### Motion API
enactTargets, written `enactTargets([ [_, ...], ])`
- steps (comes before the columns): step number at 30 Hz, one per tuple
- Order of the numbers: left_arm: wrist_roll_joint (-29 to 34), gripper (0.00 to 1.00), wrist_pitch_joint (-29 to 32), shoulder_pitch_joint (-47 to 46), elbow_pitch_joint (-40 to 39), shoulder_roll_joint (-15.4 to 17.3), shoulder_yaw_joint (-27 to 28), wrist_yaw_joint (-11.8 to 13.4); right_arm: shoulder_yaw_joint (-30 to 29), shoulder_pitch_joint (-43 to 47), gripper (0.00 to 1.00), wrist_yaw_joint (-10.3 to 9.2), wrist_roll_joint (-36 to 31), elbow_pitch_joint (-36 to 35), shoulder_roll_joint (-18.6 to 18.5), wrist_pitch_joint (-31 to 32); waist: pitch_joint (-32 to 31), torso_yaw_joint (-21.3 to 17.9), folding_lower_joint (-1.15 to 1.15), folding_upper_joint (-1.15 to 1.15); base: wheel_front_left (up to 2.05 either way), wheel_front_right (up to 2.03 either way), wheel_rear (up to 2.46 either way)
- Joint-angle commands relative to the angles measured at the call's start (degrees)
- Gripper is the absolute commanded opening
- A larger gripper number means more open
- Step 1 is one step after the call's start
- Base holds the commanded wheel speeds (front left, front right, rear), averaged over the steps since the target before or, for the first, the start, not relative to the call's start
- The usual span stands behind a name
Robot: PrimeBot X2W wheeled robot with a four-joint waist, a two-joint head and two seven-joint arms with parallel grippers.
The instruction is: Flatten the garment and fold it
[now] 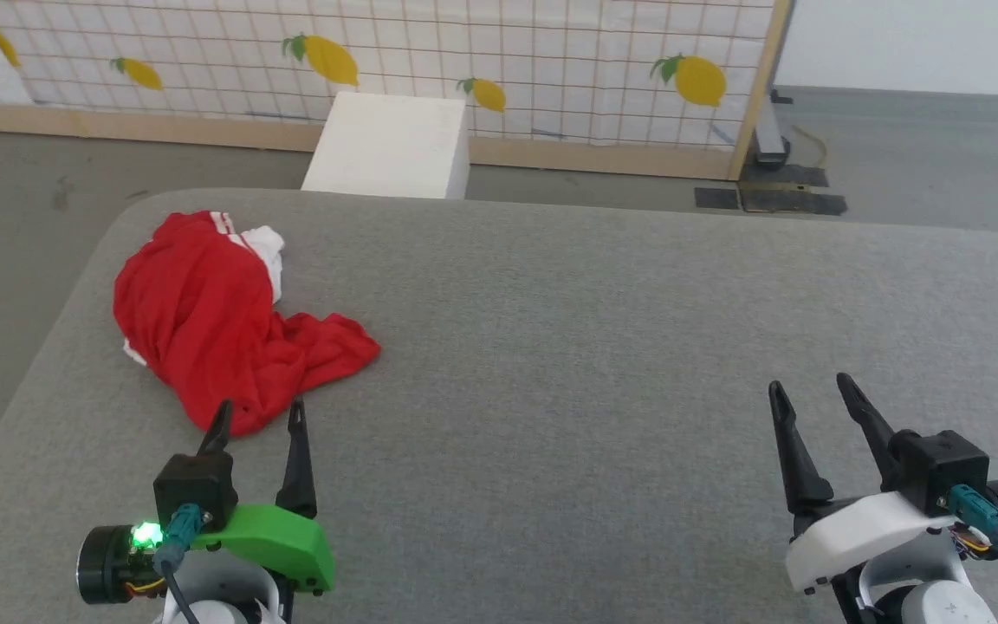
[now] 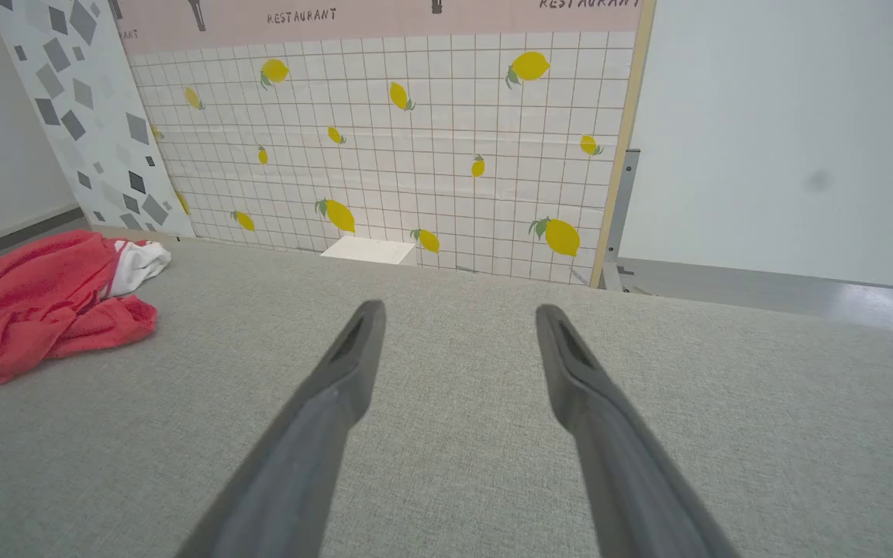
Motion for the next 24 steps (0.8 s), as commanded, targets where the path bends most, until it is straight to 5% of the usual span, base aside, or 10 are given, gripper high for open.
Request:
enactTargets([
  [1, -0.6, 1.00, -0.6, 0.3, 0.2, -0.1, 0.1, 0.4, 0.0, 0.9, 1.00, -0.03, 0.6, 0.4, 0.0, -0.7, 0.0, 1.3, 0.00, 0.00, 0.00, 0.00, 0.00],
  [24, -1.9, 1.00, -3.3, 1.0, 1.8, -0.2, 0.1, 0.9, 1.0, 1.1, 1.00, -0.05, 2.7, 2.7, 0.0, -3.4, -0.4, 9.8, 0.00, 0.00, 0.00, 0.00, 0.00],
])
